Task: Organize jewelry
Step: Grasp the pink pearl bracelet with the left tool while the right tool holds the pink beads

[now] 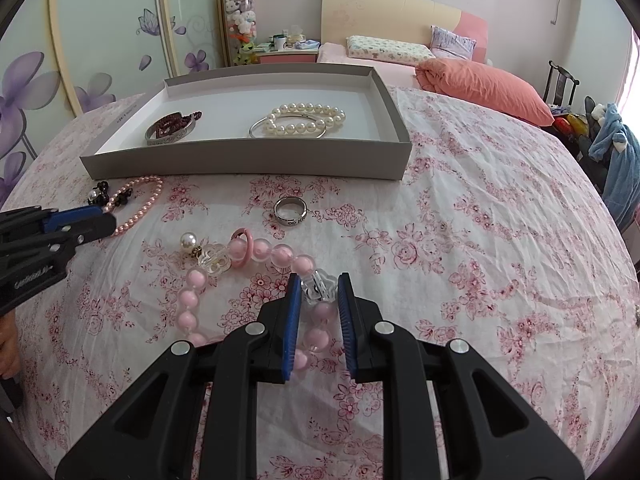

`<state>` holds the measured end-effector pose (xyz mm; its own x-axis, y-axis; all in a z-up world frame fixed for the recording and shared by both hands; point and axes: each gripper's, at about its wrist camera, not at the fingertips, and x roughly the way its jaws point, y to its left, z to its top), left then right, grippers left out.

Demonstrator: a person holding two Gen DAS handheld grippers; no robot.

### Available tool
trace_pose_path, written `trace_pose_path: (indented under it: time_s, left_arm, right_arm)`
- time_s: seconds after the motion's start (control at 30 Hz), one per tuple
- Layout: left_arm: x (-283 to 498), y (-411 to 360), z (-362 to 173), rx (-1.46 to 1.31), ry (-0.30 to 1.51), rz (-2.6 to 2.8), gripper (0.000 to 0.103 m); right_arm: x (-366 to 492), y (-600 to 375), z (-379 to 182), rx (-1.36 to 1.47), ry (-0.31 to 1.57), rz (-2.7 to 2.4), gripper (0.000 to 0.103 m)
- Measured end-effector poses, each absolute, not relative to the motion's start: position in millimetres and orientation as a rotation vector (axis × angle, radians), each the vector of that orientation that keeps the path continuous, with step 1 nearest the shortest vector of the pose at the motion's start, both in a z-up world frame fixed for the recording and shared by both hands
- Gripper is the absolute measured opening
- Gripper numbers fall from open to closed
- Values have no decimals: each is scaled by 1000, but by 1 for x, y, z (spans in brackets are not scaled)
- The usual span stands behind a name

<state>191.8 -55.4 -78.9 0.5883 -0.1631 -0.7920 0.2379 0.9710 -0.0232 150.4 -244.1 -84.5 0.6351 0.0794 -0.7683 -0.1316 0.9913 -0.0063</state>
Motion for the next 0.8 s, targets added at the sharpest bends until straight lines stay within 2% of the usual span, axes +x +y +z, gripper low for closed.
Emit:
trace_pose_path:
  time_s: [0.03, 0.1, 0.2, 0.57, 0.67, 0.8]
  left_arm:
    - [195, -56, -79, 82, 916, -225, 23]
    - [199, -54, -81, 73, 943, -209, 13]
    - [197, -56, -83, 96, 929, -194, 8]
    - [194, -58, -82, 80, 933, -198, 12]
    - [194, -60, -82, 99, 925, -193, 7]
    - [190, -50, -79, 59, 908, -187, 7]
  right_arm:
    - [150, -245, -85, -64, 874, 120, 20]
    - [150, -244, -84, -64, 875, 121, 20]
    - [150, -244, -84, -64, 875, 120, 20]
    - [151, -244, -85, -58, 876, 118, 20]
    - [150, -246, -85, -47, 876, 122, 20]
    - [146, -253, -83, 0, 866, 141, 20]
